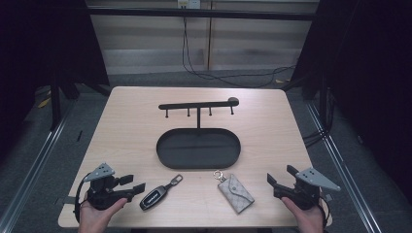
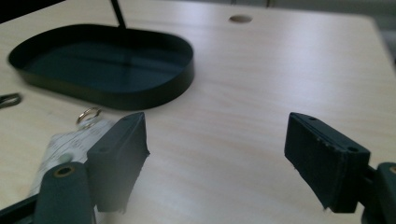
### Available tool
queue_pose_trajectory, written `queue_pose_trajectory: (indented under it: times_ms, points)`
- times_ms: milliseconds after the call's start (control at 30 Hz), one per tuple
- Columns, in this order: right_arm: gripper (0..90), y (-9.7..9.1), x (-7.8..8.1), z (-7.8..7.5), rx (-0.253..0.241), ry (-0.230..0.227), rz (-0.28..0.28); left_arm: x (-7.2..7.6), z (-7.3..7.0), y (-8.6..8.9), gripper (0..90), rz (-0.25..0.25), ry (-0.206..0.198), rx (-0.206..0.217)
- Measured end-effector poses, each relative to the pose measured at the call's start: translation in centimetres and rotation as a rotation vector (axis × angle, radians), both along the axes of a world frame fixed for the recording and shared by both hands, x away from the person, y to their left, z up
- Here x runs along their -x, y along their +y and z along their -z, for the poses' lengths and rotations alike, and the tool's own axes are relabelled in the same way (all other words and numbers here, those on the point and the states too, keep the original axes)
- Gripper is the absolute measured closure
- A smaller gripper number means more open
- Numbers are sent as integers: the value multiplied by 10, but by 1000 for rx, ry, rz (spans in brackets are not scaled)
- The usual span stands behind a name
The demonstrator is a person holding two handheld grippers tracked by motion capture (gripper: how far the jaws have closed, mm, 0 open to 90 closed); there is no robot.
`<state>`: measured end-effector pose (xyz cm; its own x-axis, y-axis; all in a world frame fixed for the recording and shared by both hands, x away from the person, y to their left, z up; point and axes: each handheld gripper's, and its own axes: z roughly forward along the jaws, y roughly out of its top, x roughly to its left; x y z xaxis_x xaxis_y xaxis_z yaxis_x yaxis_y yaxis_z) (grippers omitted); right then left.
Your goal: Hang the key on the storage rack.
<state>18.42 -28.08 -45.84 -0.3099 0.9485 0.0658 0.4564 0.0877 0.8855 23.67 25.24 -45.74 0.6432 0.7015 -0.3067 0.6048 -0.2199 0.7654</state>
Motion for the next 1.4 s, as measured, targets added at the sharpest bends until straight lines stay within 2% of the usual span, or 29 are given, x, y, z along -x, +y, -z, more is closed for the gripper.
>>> queue_pose_trajectory:
  times_ms: [67, 100, 133, 200, 233, 267, 333, 433, 533, 600, 667, 767, 833, 900, 1000, 1100, 1200, 1267, 1400]
  points:
    - [221, 0, 0, 1, -28, 34, -27, 1, -1, -1, 411, 22, 7, 9]
    - [255, -1, 1, 0, -53, 50, -33, 0, -1, -2, 430, 29, 22, 28]
    - [284, -2, 0, 0, -79, 70, -49, 0, -1, -2, 446, 36, 36, 27]
    - [282, -2, 0, -1, -82, 71, -49, -1, -1, -4, 440, 50, 52, 17]
    - [276, -3, 0, -2, -92, 68, -50, -2, 0, -6, 429, 52, 58, -8]
    - [276, -3, 0, -2, -92, 68, -50, -2, 0, -6, 425, 52, 58, -8]
    - [255, -5, -2, -2, -122, 100, -55, -3, 0, -8, 427, 57, 66, -28]
    - [242, -6, -2, -1, -128, 128, -54, -4, -1, -11, 438, 60, 61, -69]
    - [246, -5, -2, -1, -110, 147, -55, -4, -5, -13, 446, 74, 44, -60]
    - [246, -4, -2, -1, -109, 153, -76, -4, -8, -16, 462, 86, 34, -83]
    - [247, -2, -1, -1, -96, 154, -79, -3, -11, -19, 487, 93, 27, -82]
    - [250, -3, -1, -1, -95, 148, -71, -6, -14, -21, 504, 100, 38, -68]
    - [251, -4, -2, -1, -104, 148, -69, -12, -17, -22, 513, 119, 54, -50]
    - [270, -5, -2, -1, -114, 154, -81, -15, -22, -23, 517, 114, 61, -49]
    - [271, -4, -2, -1, -120, 153, -92, -15, -29, -25, 534, 118, 55, -92]
    - [271, -5, -2, -1, -123, 152, -91, -15, -38, -32, 540, 134, 43, -154]
    - [271, -5, -2, -1, -127, 153, -89, -16, -42, -37, 550, 159, 42, -177]
    - [271, -6, -2, -1, -134, 155, -89, -18, -45, -44, 550, 191, 53, -201]
    - [271, -7, -1, -1, -145, 150, -99, -25, -46, -55, 560, 219, 76, -246]
